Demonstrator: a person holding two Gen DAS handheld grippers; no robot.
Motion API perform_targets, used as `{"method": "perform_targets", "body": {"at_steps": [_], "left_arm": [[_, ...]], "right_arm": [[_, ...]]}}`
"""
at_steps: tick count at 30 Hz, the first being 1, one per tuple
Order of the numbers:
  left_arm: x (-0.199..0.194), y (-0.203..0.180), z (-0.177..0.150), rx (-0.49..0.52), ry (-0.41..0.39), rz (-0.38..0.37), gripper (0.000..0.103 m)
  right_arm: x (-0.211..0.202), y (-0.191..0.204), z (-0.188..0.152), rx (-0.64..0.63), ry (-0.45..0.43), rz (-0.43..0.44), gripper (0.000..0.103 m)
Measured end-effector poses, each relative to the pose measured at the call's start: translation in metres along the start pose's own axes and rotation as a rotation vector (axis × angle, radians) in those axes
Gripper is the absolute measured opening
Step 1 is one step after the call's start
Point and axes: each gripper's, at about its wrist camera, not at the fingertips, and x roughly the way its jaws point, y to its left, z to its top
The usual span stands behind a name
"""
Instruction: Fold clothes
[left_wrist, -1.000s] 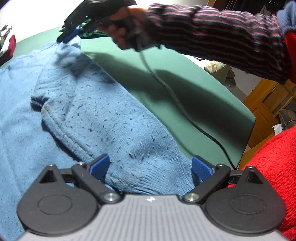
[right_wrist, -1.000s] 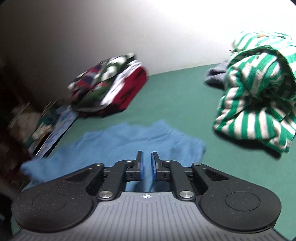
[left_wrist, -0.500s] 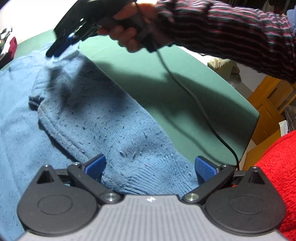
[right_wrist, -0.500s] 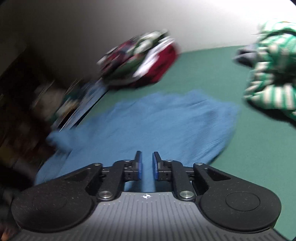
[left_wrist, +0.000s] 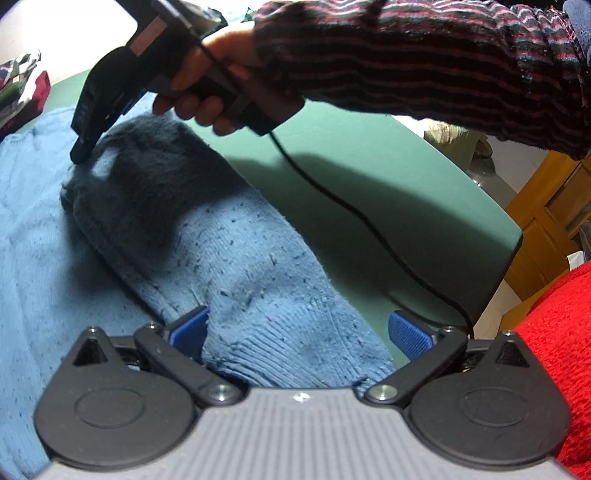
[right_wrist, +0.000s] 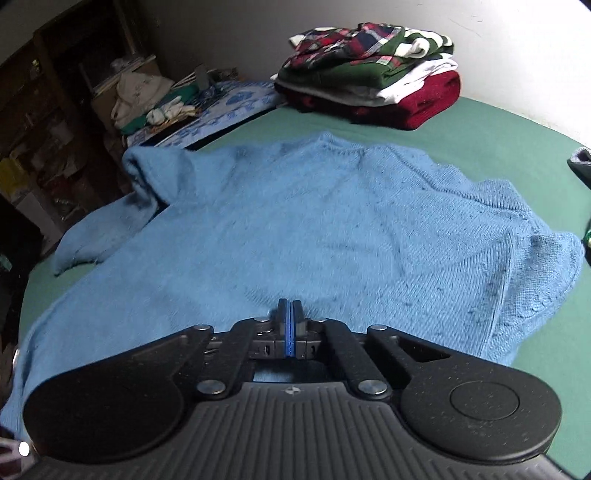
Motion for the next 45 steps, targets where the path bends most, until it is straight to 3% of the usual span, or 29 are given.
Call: {"method": "perform_targets", "body": {"at_steps": [4, 7, 10, 19, 20, 22, 27, 35, 45], "left_arm": [[0.002, -0.003, 0.0, 0.005, -0.003, 0.007, 0.101], [-0.001, -0.001, -0.005, -0.002, -0.016, 0.011, 0.101], [-0.003, -0.001, -0.006, -0.007, -0.025, 0.008, 0.101], [-0.005, -0.003, -0.004, 0.033, 0.016, -0.04, 0.101], [-0.007, -0.003, -0.003, 0.031, 0.019, -0.044, 0.101], [-0.014, -0.003, -0.005, 0.009, 0.014, -0.066, 0.101], [-0.017, -0.003, -0.012, -0.056, 0.025, -0.143, 0.101], [-0.016, -0.001, -0.015, -0.077, 0.043, -0.152, 0.101], [-0.035, 0.024, -0.018, -0.138, 0.0, -0.086, 0.101]], "right_arm": [[0.0, 0.0, 0.003, 0.045, -0.012, -0.026, 0.0], [-0.027, 0.004, -0.001, 0.063, -0.05, 0.028, 0.008], [-0.052, 0.011, -0.021, 0.055, 0.01, 0.075, 0.009], [-0.061, -0.006, -0.056, 0.214, -0.01, 0.017, 0.0], [-0.066, -0.003, -0.058, 0.216, -0.02, 0.02, 0.009], [-0.079, 0.007, -0.062, 0.196, -0.038, 0.044, 0.011], [-0.096, 0.035, -0.094, 0.166, 0.078, 0.172, 0.011], [-0.115, 0.077, -0.141, 0.146, 0.198, 0.303, 0.019], [-0.117, 0.097, -0.16, 0.124, 0.167, 0.279, 0.022]]}}
